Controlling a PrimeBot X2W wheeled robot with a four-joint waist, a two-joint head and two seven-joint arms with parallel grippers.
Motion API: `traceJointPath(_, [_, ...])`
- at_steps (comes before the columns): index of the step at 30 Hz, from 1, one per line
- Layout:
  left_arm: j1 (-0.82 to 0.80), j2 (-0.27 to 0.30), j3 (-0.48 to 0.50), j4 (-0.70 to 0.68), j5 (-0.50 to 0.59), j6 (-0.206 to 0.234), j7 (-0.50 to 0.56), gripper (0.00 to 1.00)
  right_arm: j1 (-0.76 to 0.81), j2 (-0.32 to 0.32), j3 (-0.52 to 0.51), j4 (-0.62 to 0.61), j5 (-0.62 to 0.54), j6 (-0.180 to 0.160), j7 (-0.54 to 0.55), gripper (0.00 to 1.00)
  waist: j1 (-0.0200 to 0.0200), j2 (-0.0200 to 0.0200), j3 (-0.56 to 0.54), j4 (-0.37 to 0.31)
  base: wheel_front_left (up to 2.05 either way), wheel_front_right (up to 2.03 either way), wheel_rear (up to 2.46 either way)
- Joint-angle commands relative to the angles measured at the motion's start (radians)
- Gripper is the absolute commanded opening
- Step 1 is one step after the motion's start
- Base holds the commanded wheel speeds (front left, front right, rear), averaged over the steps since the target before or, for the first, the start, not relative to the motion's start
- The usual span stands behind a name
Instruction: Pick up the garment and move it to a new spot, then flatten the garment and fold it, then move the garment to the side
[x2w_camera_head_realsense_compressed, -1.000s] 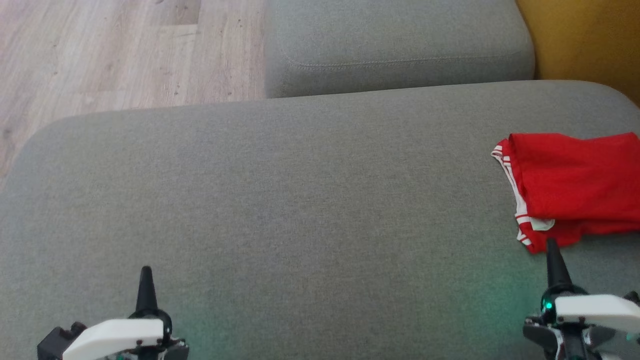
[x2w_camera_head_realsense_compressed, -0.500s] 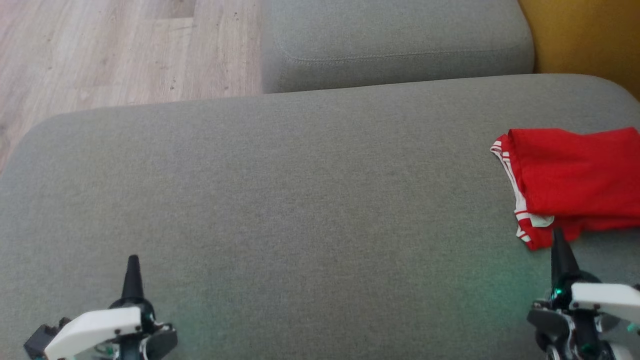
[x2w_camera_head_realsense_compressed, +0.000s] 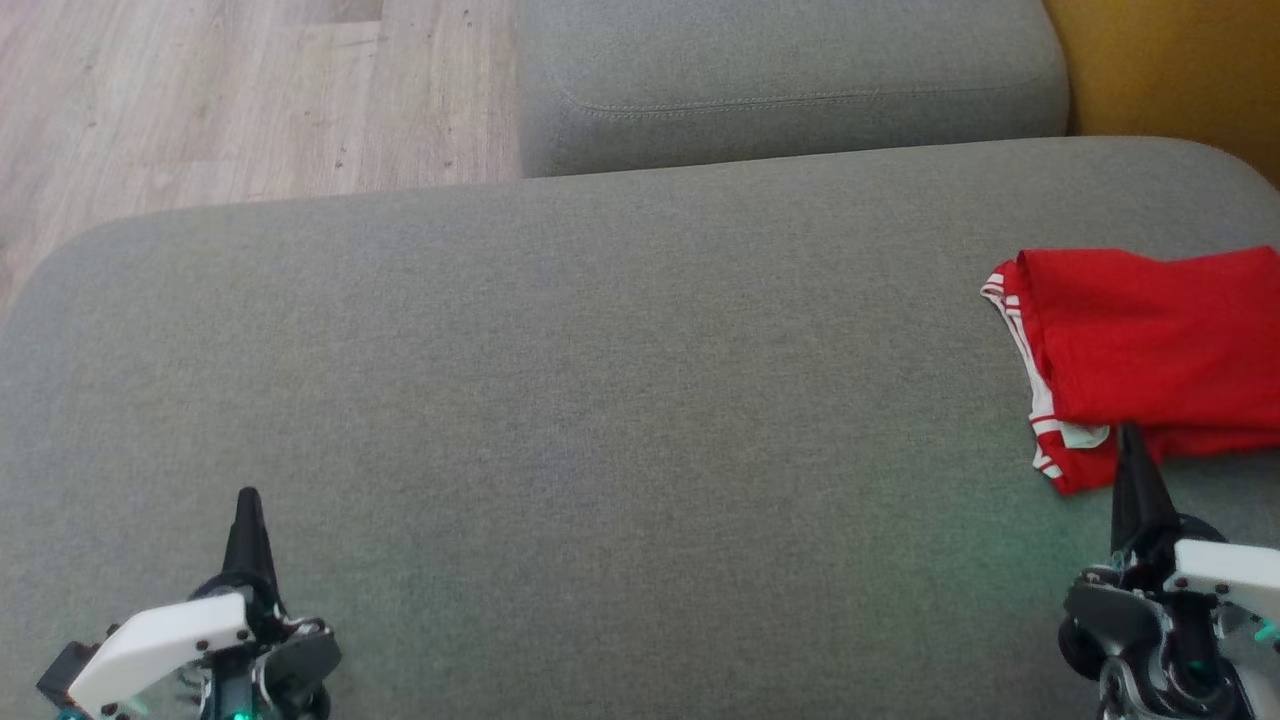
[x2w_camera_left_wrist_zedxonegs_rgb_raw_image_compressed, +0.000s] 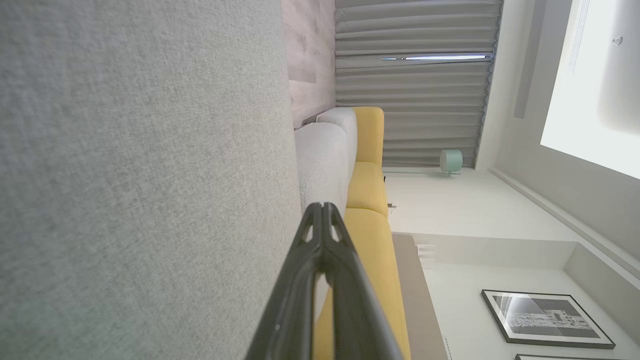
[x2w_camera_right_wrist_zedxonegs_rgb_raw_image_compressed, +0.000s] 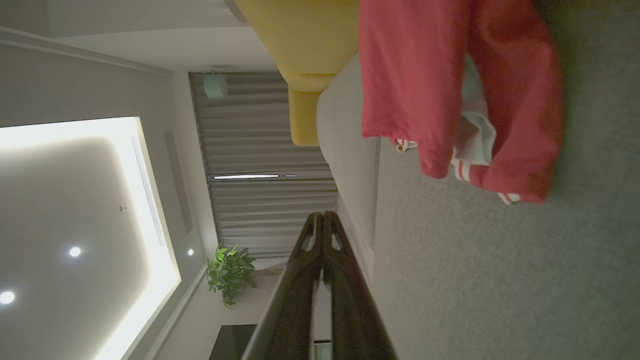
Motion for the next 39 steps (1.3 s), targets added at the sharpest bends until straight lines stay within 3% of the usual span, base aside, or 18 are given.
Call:
traceJointPath(1, [-0.048,0.009,0.040,-0.029,-0.002,-0.007,0.004,0.00,-0.055,-0.010,0.018,-0.033,0.005,-0.001,0.010,0.00,0.0000,-0.0001,0.000,0.000,0.00,0.00,0.00])
traceJointPath(39, [-0.049,-0.001,0.055,-0.028,0.010,-0.007,0.016,0.00,-0.056,-0.002,0.007,-0.032,-0.004,-0.001,0.019,0.00,0.0000,-0.0001,0.000,0.000,0.00,0.00,0.00])
